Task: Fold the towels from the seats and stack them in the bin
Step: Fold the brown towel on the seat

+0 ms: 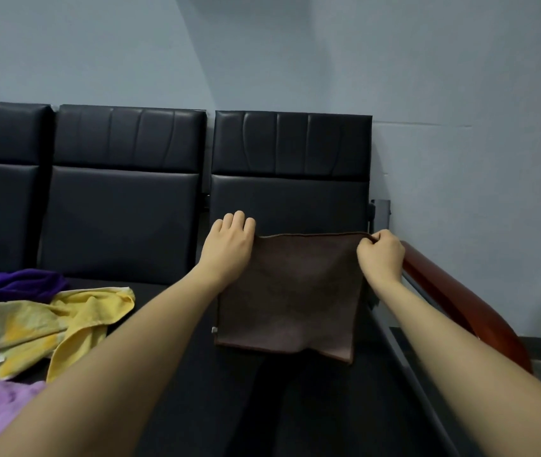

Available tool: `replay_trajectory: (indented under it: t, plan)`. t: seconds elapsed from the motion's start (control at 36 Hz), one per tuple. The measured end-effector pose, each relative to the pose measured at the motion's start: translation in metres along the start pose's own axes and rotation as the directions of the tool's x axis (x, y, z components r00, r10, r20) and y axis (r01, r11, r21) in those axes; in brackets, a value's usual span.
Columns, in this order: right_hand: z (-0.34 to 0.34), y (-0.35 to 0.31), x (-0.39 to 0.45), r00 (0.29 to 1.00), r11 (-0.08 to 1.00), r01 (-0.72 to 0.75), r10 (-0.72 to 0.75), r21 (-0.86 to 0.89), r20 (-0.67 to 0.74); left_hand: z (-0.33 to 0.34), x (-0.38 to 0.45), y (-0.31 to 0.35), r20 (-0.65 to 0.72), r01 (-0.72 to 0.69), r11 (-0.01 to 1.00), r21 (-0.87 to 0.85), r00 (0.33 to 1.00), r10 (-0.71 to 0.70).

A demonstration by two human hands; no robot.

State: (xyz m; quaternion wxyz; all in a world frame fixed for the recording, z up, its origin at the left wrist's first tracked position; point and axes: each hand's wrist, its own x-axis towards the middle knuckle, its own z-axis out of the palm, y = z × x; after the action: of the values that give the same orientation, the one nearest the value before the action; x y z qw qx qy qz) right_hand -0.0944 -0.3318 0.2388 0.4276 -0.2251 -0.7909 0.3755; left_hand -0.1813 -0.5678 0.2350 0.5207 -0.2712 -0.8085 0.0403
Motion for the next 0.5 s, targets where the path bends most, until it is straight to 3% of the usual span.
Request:
replay_trajectory:
  t: [0.17,0.31,0.5]
  plan:
    - [0.009,0.011,-0.001,0.998,0.998,0.057,-0.056,-0.034,0.018,0.005,0.001,0.001,0.113,0.036,0.999,0.007,0.993,-0.037]
    - [0.02,0.023,0.003,0.999,0.999,0.05,-0.049,0.018,-0.016,0.009,0.001,-0.001,0.453,0.148,0.989,0.029,0.88,-0.145]
    - [0.041,0.033,0.012,0.997,0.995,-0.051,0.056,0.084,-0.058,0.016,0.003,0.005,0.474,0.393,0.917,-0.068,0.821,-0.316]
